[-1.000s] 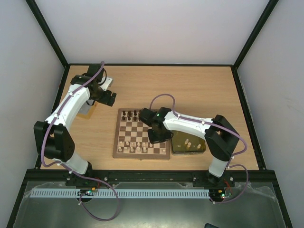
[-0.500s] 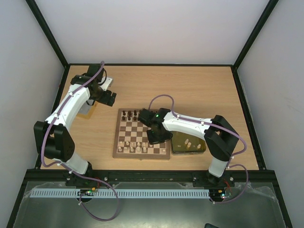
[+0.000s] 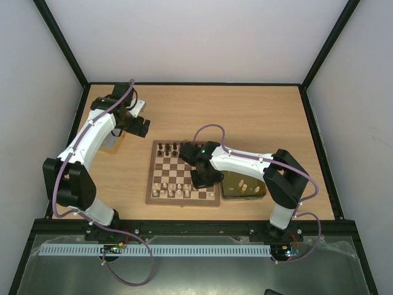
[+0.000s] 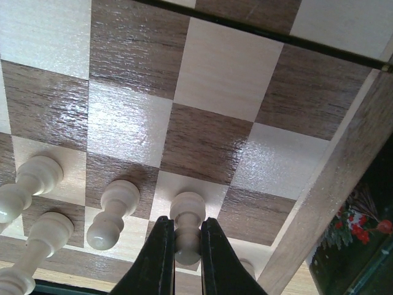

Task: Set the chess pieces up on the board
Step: Place the chess piece on the chessboard.

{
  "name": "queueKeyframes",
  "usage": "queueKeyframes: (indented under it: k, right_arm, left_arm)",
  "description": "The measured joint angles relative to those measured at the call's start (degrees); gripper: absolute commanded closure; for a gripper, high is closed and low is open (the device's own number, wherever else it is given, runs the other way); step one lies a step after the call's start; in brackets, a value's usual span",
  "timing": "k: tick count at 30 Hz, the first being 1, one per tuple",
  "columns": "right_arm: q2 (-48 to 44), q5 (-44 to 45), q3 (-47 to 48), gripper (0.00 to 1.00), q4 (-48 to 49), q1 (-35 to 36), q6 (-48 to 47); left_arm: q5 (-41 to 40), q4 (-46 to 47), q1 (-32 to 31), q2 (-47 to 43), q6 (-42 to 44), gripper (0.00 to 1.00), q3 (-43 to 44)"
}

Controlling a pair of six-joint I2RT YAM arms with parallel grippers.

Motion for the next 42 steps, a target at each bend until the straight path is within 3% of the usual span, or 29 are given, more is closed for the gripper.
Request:
queueKeyframes:
  k: [11, 23, 42]
  right_arm:
    - [0.0, 0.0, -0.2, 0.97, 0.1, 0.0, 0.3]
    - [0.0, -0.1, -0.2, 0.86, 0.1, 0.0, 0.3]
    - [0.0, -1.5, -0.2, 0.86, 0.2, 0.0, 0.2]
  left_arm:
    - [0.0, 0.0, 0.0, -0.2, 0.0, 0.04, 0.0]
    - [0.0, 0.0, 0.0, -0.2, 0.0, 0.04, 0.0]
    - [0.0, 0.1, 0.0, -0.2, -0.1, 0.04, -0.2]
